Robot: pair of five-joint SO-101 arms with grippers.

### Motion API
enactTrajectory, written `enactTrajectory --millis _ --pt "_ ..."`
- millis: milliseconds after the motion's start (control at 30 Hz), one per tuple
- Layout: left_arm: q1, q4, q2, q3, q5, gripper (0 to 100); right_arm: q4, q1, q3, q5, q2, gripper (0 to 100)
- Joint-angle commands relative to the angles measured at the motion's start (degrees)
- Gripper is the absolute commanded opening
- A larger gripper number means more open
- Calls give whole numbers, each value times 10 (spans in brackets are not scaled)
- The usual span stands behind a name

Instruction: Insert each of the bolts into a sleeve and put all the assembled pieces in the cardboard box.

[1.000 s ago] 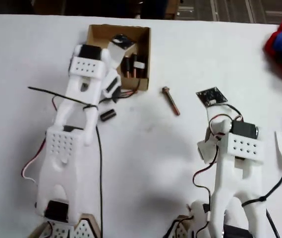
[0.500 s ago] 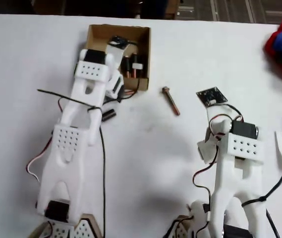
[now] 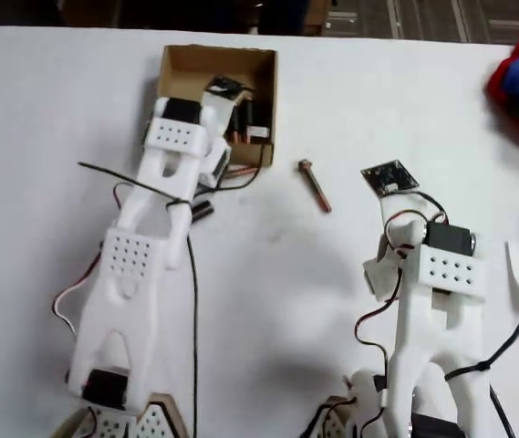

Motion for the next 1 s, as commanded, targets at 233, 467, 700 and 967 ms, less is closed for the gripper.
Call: enactTrajectory --millis 233,467,700,967 --pt "-10 24 -5 -19 -3 24 -6 7 -2 4 -17 23" --pt "-23 84 -30 -9 -47 24 -6 6 -2 4 -17 23" --pt "-78 83 -135 23 -48 24 -6 4 -2 4 -17 23" --pt "-92 82 -173 93 -45 28 -6 3 -2 4 -17 23"
